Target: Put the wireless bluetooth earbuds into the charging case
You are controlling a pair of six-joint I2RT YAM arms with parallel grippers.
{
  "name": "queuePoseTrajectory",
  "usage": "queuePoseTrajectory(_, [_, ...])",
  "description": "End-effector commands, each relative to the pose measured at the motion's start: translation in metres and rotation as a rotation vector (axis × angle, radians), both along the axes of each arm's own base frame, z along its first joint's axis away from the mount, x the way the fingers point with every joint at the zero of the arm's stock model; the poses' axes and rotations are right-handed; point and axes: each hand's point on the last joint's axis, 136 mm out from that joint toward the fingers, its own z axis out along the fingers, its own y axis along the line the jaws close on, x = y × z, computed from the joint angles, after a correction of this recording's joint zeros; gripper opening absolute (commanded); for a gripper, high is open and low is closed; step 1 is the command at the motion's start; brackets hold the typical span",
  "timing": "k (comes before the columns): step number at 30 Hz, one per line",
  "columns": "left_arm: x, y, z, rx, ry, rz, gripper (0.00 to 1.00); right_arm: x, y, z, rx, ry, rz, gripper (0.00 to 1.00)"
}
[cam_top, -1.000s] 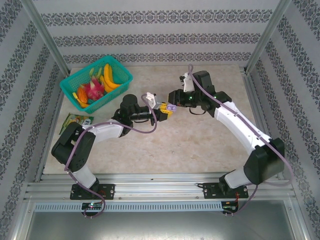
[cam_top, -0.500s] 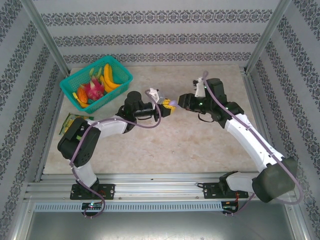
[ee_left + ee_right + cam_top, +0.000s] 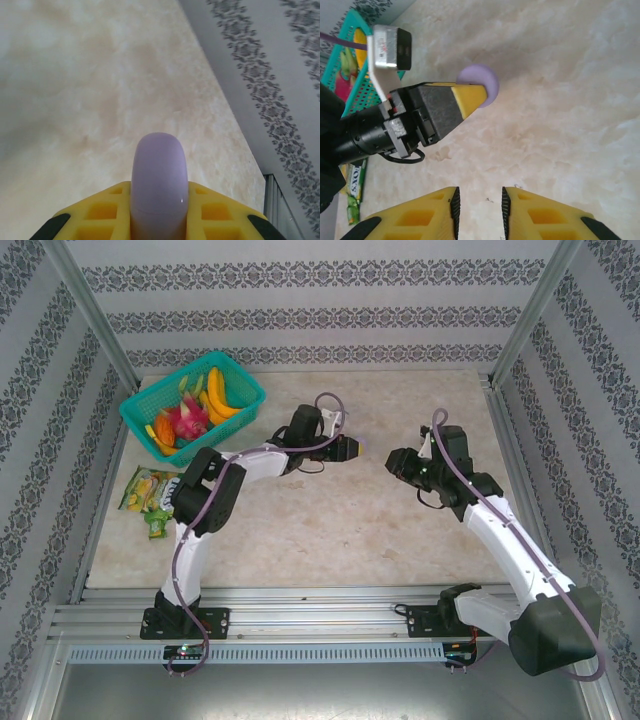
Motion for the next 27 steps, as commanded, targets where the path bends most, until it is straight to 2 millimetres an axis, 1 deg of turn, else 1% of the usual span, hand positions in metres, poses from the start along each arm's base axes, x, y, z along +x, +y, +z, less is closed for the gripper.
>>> queuePoseTrajectory(1, [-0.002, 0.001, -0.022, 0.036, 0.211, 0.085, 0.0, 0.002, -0.008, -0.002, -0.007, -0.016, -0.04, 0.31])
queuePoseTrajectory(4, [0.0, 0.001, -0.039, 0.066, 0.292, 0.116, 0.0, 0.001, -0.007, -0.007, 0.0, -0.011, -0.04, 0.32])
queuePoseTrajectory(9, [-0.002, 0.004, -0.057, 0.133, 0.367, 0.145, 0.04, -0.002, -0.006, -0.008, 0.003, -0.003, -0.027, 0.34])
queuePoseTrajectory(13, [-0.006, 0.008, -0.068, 0.182, 0.408, 0.159, 0.11, -0.002, -0.005, -0.007, 0.011, -0.007, -0.026, 0.39])
queuePoseTrajectory(15, [-0.007, 0.011, -0.074, 0.202, 0.423, 0.164, 0.18, -0.002, -0.005, -0.005, 0.013, -0.01, -0.026, 0.41])
queuePoseTrajectory(17, [-0.009, 0.012, -0.078, 0.216, 0.433, 0.163, 0.22, -0.002, -0.004, -0.002, 0.016, -0.013, -0.026, 0.42])
queuePoseTrajectory(21, [-0.01, 0.013, -0.079, 0.233, 0.43, 0.158, 0.28, -0.001, -0.004, 0.004, 0.02, -0.024, -0.023, 0.46])
queuePoseTrajectory(22, [-0.01, 0.014, -0.079, 0.239, 0.426, 0.157, 0.3, -0.001, -0.004, 0.005, 0.02, -0.025, -0.023, 0.47])
queuePoseTrajectory(24, [-0.01, 0.016, -0.077, 0.251, 0.424, 0.156, 0.39, -0.001, -0.004, 0.007, 0.02, -0.028, -0.024, 0.48])
queuePoseTrajectory(27, [-0.011, 0.018, -0.072, 0.271, 0.405, 0.153, 0.56, -0.001, -0.005, 0.01, 0.018, -0.031, -0.027, 0.49])
